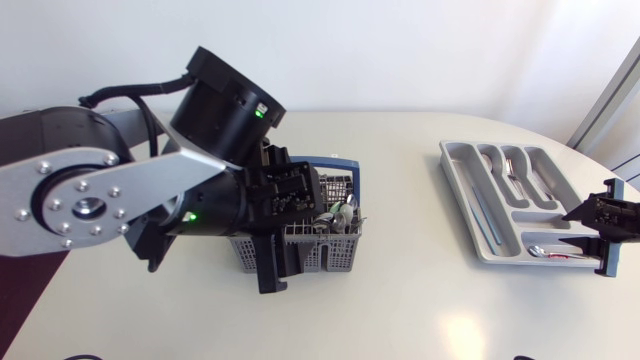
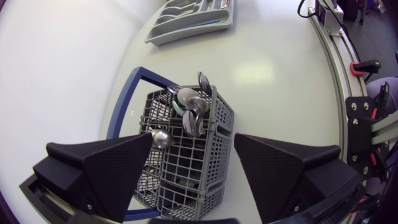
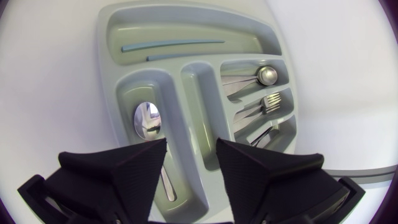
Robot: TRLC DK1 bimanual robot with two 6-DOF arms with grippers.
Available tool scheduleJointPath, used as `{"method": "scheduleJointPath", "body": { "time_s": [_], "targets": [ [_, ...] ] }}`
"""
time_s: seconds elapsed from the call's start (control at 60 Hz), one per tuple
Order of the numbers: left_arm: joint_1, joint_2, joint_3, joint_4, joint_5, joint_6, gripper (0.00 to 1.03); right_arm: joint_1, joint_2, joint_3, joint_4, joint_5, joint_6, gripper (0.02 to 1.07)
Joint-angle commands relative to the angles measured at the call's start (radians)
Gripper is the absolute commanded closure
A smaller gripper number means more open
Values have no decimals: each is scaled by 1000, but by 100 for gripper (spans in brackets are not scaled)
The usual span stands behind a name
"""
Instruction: Transfer all utensils from the basket to the drawer tray.
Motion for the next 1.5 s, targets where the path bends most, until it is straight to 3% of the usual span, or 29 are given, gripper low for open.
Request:
{"method": "scheduleJointPath", "body": {
  "time_s": [0.0,0.183,0.4,0.6,0.75,1.05,1.3,1.483],
  "targets": [
    [-29,46,-25,28,-24,23,16,25,-40,-40,-45,-11,74,8],
    [-44,116,-19,82,-52,35,28,71,-138,-129,-71,-64,127,8],
    [-27,154,-27,145,-53,49,48,128,-270,-270,-62,-94,149,8],
    [-15,188,-41,174,-55,78,80,185,-402,-376,-57,-119,179,8],
    [8,188,-48,176,-53,86,96,229,-474,-410,-65,-137,235,8],
    [21,176,-74,203,-53,72,100,536,-690,-466,-83,-122,600,8],
    [19,112,-64,194,-52,8,100,801,-721,-427,-64,-65,920,8],
    [24,107,-47,154,-52,-65,100,1042,-710,-396,-11,53,1143,8]
  ]
}}
